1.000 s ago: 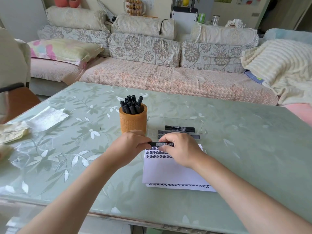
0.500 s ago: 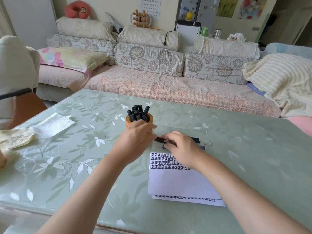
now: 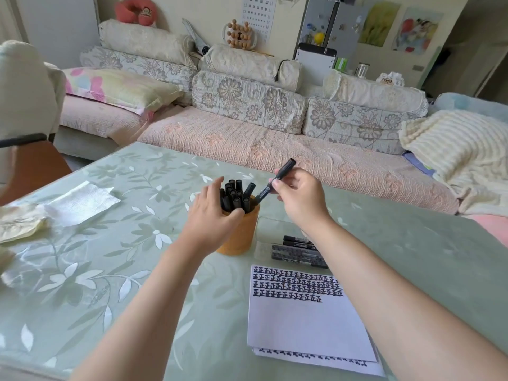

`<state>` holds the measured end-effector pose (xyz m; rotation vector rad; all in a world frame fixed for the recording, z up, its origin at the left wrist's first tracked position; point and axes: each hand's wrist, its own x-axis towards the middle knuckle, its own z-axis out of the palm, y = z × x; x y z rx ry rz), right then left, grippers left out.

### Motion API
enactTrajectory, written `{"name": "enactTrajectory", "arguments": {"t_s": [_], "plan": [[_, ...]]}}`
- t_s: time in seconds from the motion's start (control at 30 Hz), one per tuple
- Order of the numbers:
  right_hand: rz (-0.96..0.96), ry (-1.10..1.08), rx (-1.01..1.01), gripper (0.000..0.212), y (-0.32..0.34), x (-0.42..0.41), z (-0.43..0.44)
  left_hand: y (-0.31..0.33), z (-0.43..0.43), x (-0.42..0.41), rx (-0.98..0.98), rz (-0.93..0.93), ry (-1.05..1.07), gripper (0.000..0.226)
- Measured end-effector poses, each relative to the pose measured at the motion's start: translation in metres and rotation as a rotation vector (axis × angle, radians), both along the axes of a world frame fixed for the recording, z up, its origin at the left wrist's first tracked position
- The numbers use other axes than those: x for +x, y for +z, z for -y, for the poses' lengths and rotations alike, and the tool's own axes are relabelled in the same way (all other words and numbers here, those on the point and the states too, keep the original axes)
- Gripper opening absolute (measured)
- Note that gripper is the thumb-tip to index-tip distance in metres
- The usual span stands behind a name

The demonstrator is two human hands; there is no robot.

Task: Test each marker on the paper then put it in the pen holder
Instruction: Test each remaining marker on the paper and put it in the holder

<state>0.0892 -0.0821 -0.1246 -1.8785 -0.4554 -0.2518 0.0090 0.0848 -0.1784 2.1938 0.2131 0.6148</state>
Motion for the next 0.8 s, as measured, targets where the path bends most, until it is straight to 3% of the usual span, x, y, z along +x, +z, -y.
{"name": "enactTrajectory", "arguments": {"t_s": [0.2, 0.37, 0.47, 0.63, 0.8], "plan": [[-0.079, 0.045, -0.290, 0.010, -0.018, 0.008, -0.025, -0.002, 0.004, 0.009, 0.006, 0.014, -0.008, 0.074], [-0.084, -0.076, -0.397, 0.007, -0.020, 0.006, -0.029, -0.005, 0.002, 0.014, 0.042, 0.066, -0.005, 0.073], [-0.178, 0.008, -0.452, 0.006, -0.022, 0.010, -0.029, -0.006, 0.002, 0.016, 0.068, 0.103, -0.013, 0.067], [-0.155, 0.083, -0.394, 0.044, -0.018, 0.013, -0.031, -0.004, 0.001, 0.017, 0.040, 0.123, -0.024, 0.067], [-0.075, 0.190, -0.430, 0.043, -0.027, 0.007, -0.038, -0.006, 0.004, 0.021, 0.036, 0.145, -0.066, 0.059]]}}
